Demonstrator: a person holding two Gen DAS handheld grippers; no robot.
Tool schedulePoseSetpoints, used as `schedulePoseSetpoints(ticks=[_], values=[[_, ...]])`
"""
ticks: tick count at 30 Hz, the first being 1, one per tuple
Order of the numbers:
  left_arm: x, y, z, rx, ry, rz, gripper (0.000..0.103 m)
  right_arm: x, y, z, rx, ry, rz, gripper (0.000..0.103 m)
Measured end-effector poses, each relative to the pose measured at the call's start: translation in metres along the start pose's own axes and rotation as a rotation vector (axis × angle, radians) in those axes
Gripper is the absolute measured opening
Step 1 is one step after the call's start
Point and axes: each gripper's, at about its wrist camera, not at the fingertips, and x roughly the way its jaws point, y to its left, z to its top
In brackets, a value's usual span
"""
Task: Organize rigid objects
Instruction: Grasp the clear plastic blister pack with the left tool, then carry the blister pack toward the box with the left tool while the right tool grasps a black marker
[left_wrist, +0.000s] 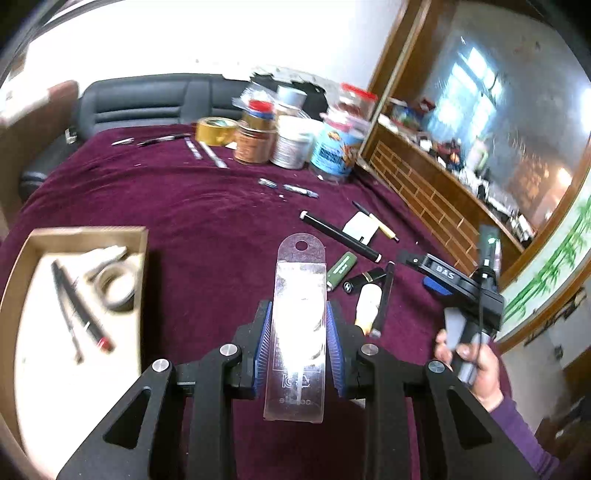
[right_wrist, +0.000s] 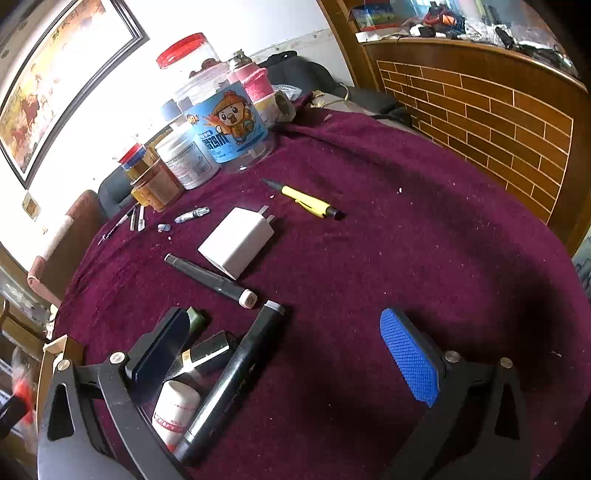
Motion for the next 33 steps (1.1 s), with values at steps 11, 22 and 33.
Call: schedulePoseSetpoints(ticks=[11,22,33], values=[[-0.037,0.038,-0.041,-0.087,-0.051,0.043,0.024,-0.027,0.023,-0.030,-0.030,0.148,0.125,0.103],[-0.049,0.055,-0.057,-0.149,-0.063,-0.011,0.024,-0.018,0.062,-0.039,-0.210,0.171,-0.205,0.058],[-0.062,0.078,-0.063,-0.193,-0.091,-0.015,0.024,0.020,0.075,-0.032,-0.245,0.215,-0.370,0.046]])
